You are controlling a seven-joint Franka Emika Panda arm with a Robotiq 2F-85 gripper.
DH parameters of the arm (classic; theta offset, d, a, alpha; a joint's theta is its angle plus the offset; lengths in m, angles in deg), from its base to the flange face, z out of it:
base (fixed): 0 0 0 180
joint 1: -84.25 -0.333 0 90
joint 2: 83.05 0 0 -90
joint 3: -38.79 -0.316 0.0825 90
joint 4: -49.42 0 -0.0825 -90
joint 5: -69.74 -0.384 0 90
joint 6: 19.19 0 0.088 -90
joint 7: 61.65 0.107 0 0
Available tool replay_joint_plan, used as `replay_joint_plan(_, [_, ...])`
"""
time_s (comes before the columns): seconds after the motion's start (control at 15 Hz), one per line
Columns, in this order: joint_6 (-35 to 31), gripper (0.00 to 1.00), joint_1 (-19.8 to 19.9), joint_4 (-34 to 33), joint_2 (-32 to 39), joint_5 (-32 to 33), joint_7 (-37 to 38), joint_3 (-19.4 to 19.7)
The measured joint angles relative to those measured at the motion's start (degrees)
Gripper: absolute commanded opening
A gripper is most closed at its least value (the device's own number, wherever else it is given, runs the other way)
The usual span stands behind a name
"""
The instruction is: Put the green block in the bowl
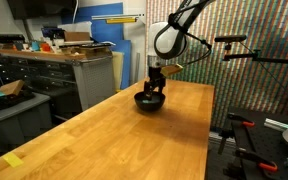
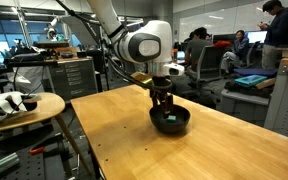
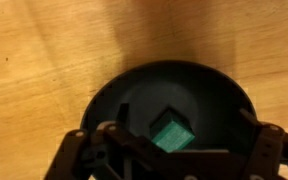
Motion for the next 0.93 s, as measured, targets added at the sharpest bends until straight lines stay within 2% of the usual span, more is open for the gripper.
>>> replay_joint_plan(0.93, [1.55, 1.00, 0.00, -0.98, -9.92, -0.92, -0.21, -1.05])
